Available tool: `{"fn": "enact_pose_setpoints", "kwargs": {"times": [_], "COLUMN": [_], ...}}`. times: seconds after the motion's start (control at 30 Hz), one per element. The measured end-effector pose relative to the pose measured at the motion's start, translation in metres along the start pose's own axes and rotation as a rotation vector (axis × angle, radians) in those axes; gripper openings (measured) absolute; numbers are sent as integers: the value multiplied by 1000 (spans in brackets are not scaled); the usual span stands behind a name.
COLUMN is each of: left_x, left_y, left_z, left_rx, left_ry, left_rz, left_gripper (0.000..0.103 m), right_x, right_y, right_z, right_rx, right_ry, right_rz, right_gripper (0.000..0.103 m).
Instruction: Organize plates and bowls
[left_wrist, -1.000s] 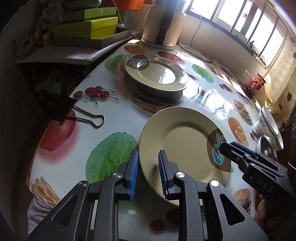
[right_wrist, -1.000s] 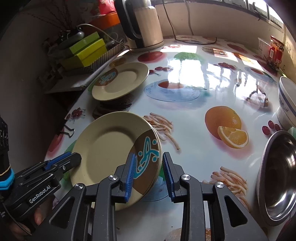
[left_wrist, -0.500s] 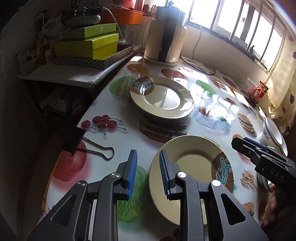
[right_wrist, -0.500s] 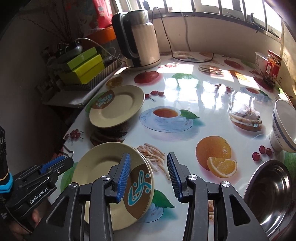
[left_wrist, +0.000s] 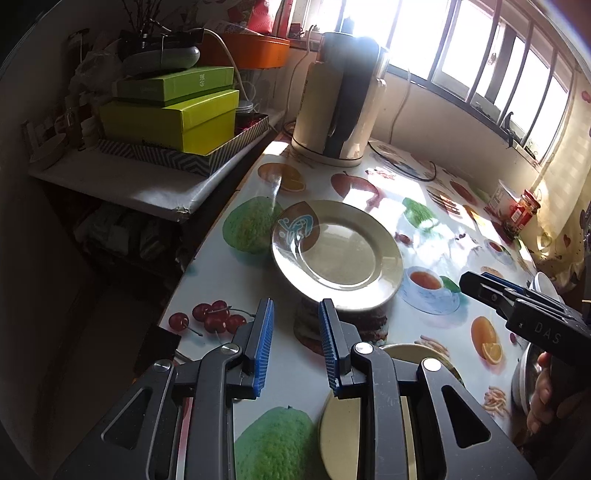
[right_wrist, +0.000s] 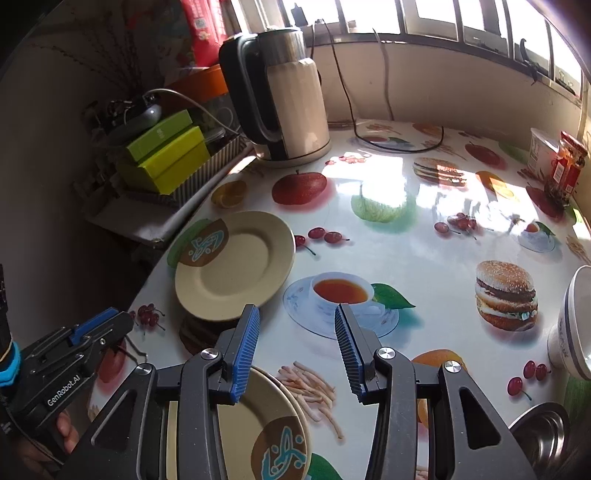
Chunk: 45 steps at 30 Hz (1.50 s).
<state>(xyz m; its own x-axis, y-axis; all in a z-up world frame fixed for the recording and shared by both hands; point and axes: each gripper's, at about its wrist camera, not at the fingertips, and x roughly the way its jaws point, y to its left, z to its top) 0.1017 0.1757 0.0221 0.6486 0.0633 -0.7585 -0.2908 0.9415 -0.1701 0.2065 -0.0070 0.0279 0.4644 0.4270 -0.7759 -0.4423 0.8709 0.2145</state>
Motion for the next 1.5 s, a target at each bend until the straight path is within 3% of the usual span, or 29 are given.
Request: {"fn": "enact_pose_setpoints", "kwargs": {"times": [0.33,0.43,0.87,1.33,1.5], "left_x": [35,45,82,94,98], "left_y": [17,18,25,27,26], "left_z": [27,32,39,41,42], "left_rx": [-78,-75,-113,-132,-136], "left_ry": [50,59,123,142,150], "left_rz": [-78,-45,-54,-59,-61], "left_gripper": [26,26,26,26,26], "right_x": [35,47,92,114,118], "right_y": [-5,-6,-6,-7,-7], "right_z": [31,38,53,55,55], "right_rx": [9,16,1,15,22], "right_ry": [40,58,105,140,148], "right_rz": [12,14,33,57,65], "right_gripper": [42,42,42,42,36]}}
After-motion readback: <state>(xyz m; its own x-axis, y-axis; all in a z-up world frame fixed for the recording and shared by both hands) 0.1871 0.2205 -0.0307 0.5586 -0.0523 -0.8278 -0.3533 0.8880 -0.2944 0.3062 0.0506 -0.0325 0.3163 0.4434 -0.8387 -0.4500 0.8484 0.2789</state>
